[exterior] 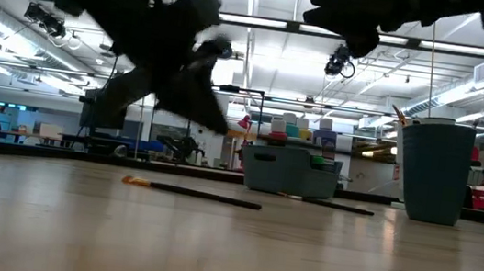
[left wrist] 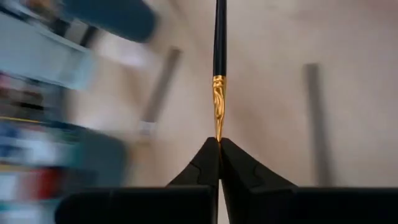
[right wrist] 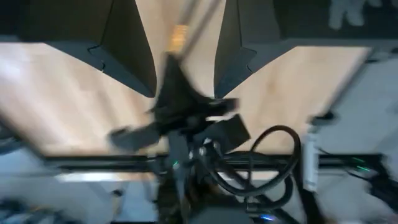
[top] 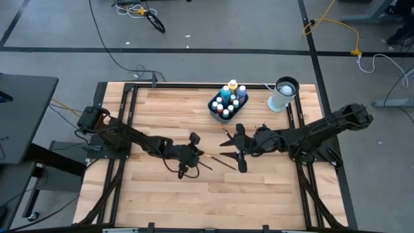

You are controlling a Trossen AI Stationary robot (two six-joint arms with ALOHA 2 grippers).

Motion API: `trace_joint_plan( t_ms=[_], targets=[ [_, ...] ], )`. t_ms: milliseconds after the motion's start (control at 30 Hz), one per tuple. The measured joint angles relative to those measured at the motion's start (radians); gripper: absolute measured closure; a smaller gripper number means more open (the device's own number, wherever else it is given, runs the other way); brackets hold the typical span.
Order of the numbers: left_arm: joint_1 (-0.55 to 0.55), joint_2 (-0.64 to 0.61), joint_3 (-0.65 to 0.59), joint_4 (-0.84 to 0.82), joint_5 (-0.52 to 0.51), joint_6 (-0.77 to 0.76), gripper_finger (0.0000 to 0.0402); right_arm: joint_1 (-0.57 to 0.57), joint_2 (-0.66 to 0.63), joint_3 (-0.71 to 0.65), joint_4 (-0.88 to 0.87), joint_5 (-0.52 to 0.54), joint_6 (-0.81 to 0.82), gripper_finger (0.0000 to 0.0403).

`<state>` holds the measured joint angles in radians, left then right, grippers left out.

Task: Pick & Place Paint Supplies
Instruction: Put the golden paint brush into the blue cup

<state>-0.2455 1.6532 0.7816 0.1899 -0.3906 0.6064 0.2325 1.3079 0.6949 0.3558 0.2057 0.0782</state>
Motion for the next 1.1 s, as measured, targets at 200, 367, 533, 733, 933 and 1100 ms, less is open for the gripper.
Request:
trace_joint_plan(
  t_ms=[200,367,533,733,933,1100],
  targets=[
    [-0.070,0.000,0.107,0.005,-0.303,0.334,0.0396,-0.068,0.000,0.000,-0.042,-0.203,0.185,0.0239],
    [-0.100,0.000,0.173,0.005,-0.364,0.523,0.0397,-0.102,0.000,0.000,-0.103,-0.216,0.180,0.0239],
    [-0.106,0.000,0.195,0.020,-0.360,0.711,0.0396,-0.140,0.000,0.000,-0.117,-0.243,0.289,0.0239],
    [-0.104,0.000,0.196,0.127,-0.357,0.886,0.0396,-0.173,0.000,0.000,-0.125,-0.374,0.369,0.0239],
    [-0.093,-0.001,0.196,0.168,-0.352,1.026,0.0397,-0.179,0.000,0.000,-0.139,-0.405,0.409,0.0239],
    [-0.077,-0.001,0.196,0.171,-0.346,1.087,0.0394,-0.178,0.000,0.000,-0.142,-0.448,0.396,0.0241]
  ],
)
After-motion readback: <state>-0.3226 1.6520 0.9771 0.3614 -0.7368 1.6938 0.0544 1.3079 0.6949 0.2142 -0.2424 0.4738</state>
